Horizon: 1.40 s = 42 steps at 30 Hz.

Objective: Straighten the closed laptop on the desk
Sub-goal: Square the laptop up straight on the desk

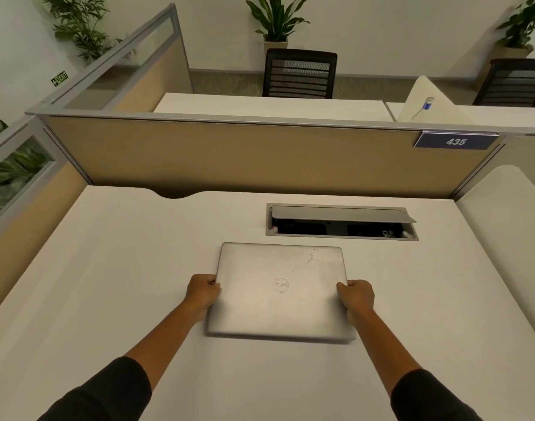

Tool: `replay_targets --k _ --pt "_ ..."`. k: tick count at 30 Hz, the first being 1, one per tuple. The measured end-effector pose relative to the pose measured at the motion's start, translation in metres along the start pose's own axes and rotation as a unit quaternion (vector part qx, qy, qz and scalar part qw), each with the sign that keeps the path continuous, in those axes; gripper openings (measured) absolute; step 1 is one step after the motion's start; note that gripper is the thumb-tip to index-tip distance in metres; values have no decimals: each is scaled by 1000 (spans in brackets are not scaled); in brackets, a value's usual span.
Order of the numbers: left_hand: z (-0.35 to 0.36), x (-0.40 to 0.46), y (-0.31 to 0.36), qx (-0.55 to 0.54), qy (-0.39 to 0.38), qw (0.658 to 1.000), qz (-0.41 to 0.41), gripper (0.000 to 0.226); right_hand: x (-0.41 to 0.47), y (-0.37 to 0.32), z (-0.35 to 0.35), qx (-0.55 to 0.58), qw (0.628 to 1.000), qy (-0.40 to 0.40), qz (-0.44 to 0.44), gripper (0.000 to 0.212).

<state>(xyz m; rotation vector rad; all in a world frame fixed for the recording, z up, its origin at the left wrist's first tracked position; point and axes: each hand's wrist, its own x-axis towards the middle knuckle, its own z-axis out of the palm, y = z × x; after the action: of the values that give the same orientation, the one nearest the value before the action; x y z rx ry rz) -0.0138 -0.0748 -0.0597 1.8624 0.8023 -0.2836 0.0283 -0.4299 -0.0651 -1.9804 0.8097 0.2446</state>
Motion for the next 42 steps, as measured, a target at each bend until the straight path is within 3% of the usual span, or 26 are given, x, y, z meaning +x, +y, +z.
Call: replay_targets --k 21,31,37,42 --pt "2 3 1 19 10 1000 -9 18 -4 -1 6 -42 999 12 -10 25" --pt "3 0 -2 10 22 1000 -5 37 -2 0 8 -53 998 17 -11 25" --pt "3 1 -3 13 13 1000 -6 18 0 0 9 -54 998 15 -11 26" --pt "3 1 -3 16 14 1000 -3 16 1 2 9 -57 998 15 -13 26"
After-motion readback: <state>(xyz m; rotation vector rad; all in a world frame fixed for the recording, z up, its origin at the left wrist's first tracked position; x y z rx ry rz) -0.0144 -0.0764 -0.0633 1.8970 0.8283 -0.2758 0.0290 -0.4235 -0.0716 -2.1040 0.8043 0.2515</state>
